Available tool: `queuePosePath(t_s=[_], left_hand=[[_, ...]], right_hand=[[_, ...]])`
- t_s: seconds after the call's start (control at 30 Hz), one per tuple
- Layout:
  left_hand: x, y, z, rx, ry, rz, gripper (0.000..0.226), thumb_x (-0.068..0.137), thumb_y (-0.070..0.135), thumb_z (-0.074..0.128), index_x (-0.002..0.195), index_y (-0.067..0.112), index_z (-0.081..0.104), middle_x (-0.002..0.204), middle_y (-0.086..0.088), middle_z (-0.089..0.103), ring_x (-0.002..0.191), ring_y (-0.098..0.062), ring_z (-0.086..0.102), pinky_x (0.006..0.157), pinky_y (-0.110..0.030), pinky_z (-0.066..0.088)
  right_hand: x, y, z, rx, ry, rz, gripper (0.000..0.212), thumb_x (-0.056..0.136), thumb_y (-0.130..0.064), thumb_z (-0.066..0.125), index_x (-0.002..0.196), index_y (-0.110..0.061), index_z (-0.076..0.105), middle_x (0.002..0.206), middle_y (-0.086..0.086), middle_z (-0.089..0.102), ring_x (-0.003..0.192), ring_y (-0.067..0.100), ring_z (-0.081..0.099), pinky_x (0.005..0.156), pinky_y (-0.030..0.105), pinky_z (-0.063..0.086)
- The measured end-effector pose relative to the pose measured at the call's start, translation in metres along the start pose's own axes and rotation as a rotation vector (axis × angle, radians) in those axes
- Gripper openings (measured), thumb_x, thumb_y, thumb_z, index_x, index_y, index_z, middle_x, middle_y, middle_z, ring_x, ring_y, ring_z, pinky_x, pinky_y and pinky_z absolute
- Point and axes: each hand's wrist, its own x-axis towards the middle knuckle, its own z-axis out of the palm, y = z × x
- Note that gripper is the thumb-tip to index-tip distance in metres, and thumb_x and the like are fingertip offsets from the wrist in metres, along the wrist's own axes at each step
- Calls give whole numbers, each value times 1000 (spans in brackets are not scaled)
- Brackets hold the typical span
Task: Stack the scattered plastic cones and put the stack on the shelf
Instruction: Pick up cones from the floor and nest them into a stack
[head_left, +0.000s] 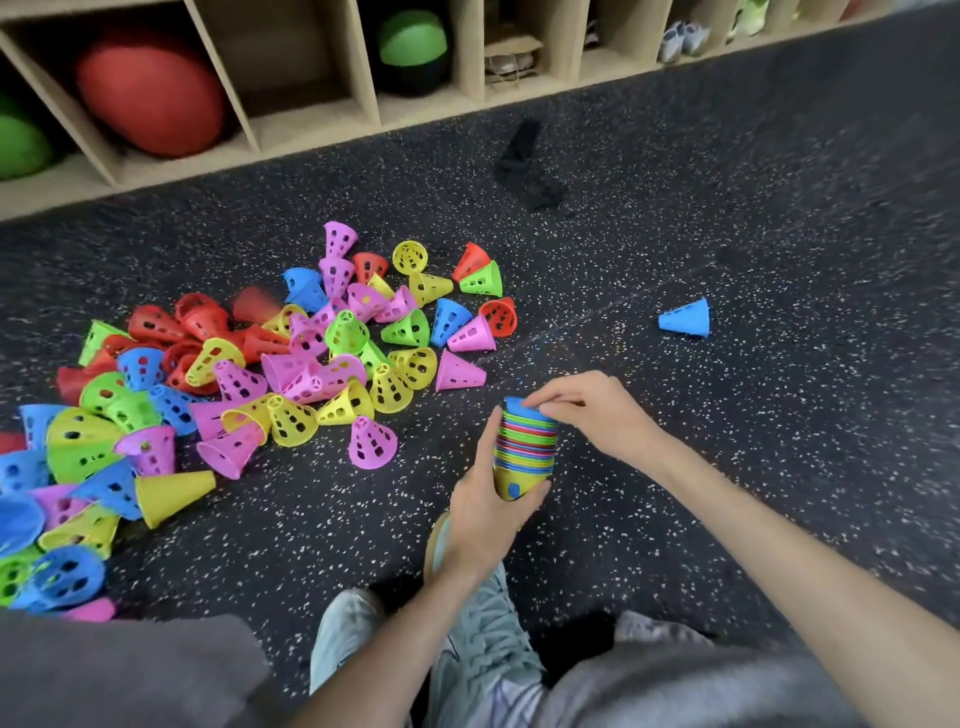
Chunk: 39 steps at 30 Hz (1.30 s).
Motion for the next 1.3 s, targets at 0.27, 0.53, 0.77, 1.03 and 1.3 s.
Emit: queuePosePath(t_s=[0.27,0.53,0.77,1.03,1.3], left_hand=[[5,-6,2,14,-19,38,105,82,42,83,152,65,8,108,21,70,93,-2,70,89,-34,59],[51,-4,-3,111,-207,86,97,78,44,87,147,61,21,103,12,74,82,0,72,83,-27,60],[82,-20,14,65,-207,71,98,80,38,87,148,60,19,108,17,71,87,2,71,85,-23,59],[130,-38,57,167,-172,70,102,76,57,82,146,70,9,100,14,73,86,-8,71,88,-41,60],[138,-68,73,16,-14,112,104,69,41,90,142,69,21,104,30,69,91,6,69,83,-1,44]], right_hand=[[3,8,0,61,-108,21,31,95,-1,63,96,-29,77,90,-22,75,91,-3,70,80,15,54],[17,32,-28,161,-141,71,23,96,0,62,108,-13,77,102,1,78,93,4,72,80,17,55],[35,100,-65,69,177,169,38,96,-8,64,108,-42,74,116,-7,72,109,12,66,102,37,52],[79,173,-126,-156,400,288,35,93,-12,68,110,-43,68,136,-2,48,125,11,46,96,15,35],[121,223,-166,-190,555,406,39,92,-11,69,129,-24,69,129,0,55,134,29,48,108,31,41]])
